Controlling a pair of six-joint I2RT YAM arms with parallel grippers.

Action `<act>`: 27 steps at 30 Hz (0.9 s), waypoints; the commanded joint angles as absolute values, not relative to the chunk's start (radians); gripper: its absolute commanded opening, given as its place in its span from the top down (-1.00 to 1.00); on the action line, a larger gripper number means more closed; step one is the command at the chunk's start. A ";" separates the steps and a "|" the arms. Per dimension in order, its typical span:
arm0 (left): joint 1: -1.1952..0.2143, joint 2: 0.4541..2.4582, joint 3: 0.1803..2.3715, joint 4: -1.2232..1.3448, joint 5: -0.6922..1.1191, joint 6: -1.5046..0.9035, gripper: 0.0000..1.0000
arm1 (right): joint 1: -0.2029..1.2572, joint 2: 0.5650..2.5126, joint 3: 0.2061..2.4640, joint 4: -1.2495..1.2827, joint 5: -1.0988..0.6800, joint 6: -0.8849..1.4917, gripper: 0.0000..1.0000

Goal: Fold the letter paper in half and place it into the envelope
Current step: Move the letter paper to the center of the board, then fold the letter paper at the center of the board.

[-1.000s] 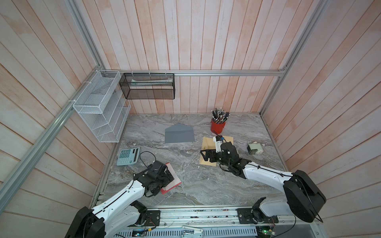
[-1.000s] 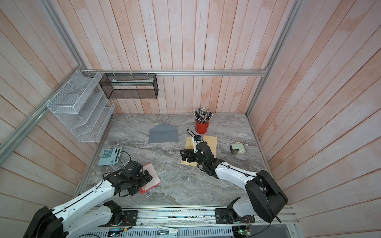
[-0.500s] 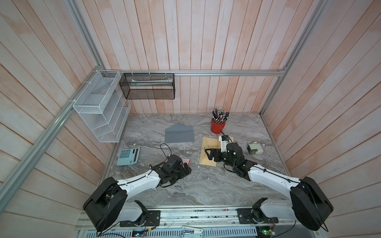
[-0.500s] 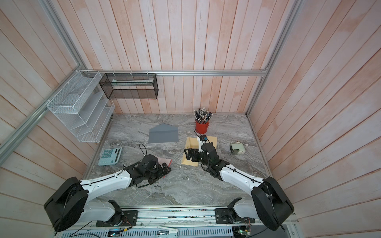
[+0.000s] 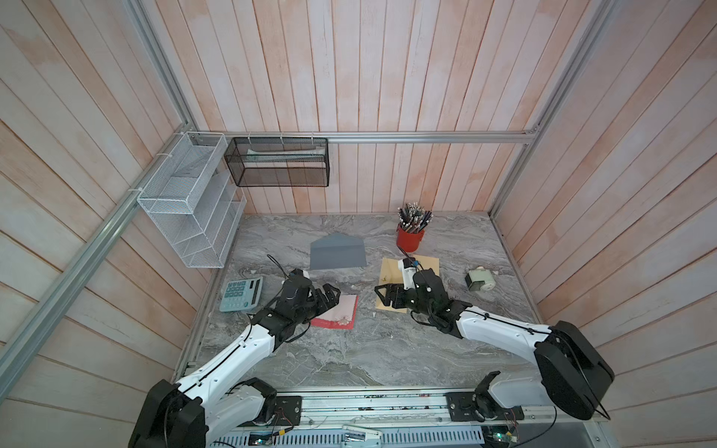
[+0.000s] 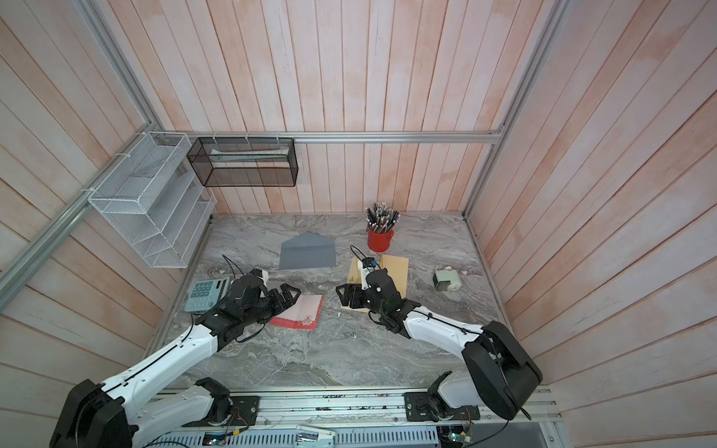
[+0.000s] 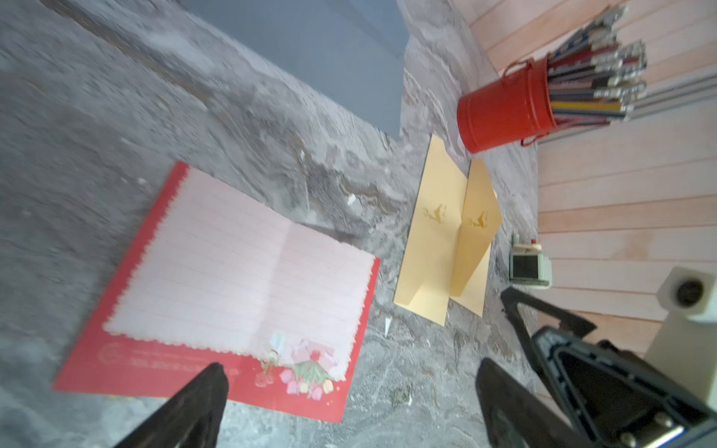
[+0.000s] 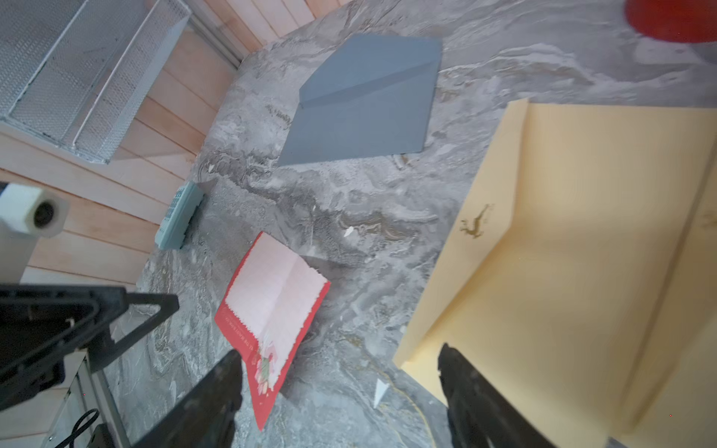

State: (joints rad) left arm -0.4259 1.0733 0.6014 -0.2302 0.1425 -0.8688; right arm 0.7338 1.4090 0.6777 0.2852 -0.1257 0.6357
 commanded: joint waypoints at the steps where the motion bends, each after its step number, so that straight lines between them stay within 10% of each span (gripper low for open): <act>1: -0.344 1.084 0.576 -0.239 0.181 -0.762 -1.00 | 0.798 1.476 0.745 0.306 -0.125 0.669 -0.41; 13: -0.153 1.101 0.455 -0.087 0.291 -0.738 -0.99 | 0.896 1.758 0.913 0.327 -0.200 0.661 0.40; 27: -0.104 1.161 0.399 -0.001 0.377 -0.745 -0.98 | 0.854 1.897 0.931 0.254 -0.241 0.630 0.53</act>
